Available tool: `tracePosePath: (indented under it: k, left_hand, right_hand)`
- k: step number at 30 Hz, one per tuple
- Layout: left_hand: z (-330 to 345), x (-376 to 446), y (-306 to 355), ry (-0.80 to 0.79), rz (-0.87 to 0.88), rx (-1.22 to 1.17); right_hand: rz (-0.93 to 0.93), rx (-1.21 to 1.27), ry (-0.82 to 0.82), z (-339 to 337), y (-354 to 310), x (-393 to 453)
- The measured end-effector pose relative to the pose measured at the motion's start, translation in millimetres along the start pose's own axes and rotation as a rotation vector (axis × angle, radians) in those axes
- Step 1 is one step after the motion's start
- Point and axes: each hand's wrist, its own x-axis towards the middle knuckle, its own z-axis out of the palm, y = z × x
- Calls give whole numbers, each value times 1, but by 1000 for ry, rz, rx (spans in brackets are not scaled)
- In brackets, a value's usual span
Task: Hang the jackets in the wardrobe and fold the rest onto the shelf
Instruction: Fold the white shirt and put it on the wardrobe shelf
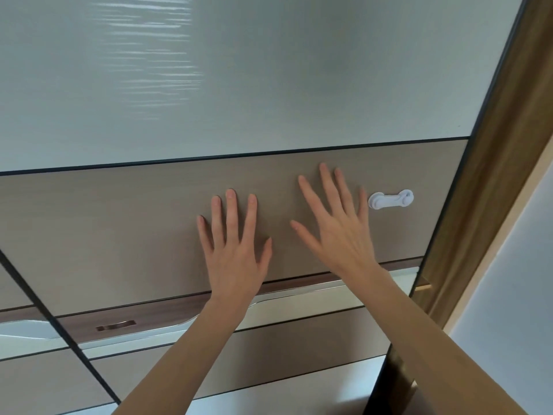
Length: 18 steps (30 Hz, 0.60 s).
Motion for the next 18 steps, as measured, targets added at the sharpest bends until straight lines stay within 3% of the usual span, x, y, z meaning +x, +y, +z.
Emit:
tracePosePath:
  k: [18]
  left_hand:
    - [6,-1,35,-100,213,-28]
  right_hand:
    - [113,-28,-34,-6,119,-17]
